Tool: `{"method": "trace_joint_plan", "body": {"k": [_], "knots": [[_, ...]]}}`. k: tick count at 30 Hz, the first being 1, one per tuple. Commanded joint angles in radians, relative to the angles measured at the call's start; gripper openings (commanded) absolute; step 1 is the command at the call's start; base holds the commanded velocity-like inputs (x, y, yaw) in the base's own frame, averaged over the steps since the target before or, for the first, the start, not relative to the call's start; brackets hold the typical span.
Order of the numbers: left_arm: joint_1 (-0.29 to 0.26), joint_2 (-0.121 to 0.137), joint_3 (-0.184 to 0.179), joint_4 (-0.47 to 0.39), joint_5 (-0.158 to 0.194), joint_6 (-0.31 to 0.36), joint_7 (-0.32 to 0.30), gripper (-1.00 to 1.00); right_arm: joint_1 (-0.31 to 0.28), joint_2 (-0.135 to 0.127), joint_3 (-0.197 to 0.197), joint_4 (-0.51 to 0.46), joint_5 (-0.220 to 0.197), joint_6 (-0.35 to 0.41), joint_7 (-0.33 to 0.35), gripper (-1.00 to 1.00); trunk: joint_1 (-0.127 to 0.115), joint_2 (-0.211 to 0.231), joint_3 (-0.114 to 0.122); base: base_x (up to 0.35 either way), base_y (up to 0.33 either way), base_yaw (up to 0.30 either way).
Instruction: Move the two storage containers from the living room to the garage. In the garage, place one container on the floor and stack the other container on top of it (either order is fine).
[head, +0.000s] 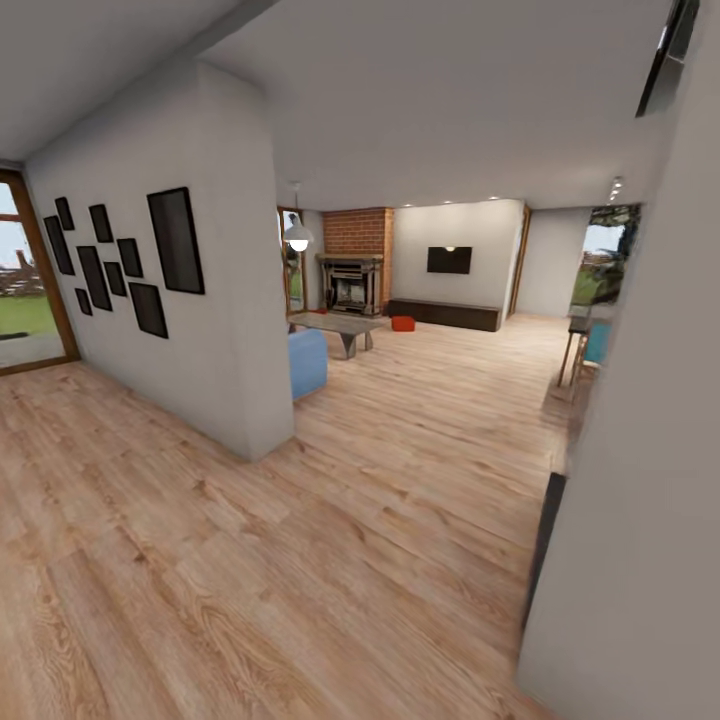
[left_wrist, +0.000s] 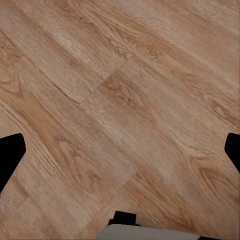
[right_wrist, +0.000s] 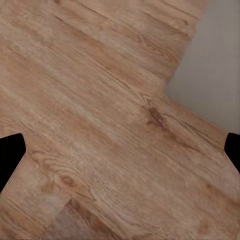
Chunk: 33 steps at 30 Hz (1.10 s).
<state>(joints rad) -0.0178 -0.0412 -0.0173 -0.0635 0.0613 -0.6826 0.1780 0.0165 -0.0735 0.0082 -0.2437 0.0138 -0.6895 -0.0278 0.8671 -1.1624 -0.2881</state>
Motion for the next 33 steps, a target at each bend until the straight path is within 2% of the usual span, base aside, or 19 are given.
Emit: {"method": "trace_joint_plan", "body": {"k": [1, 33], "knots": [[-0.001, 0.000, -0.003, 0.001, 0.006, -0.003, 0.000, 1.00, 0.000, 0.000, 0.001, -0.002, 0.002, -0.001, -0.003, 1.00, 0.001, -0.001, -0.001, 0.325, 0.103, 0.000], [-0.001, 0.000, -0.003, -0.012, 0.006, 0.000, -0.002, 1.00, 0.000, 0.000, 0.001, -0.002, 0.002, -0.001, -0.004, 1.00, 0.001, -0.001, -0.001, 0.325, 0.009, 0.000]]}}
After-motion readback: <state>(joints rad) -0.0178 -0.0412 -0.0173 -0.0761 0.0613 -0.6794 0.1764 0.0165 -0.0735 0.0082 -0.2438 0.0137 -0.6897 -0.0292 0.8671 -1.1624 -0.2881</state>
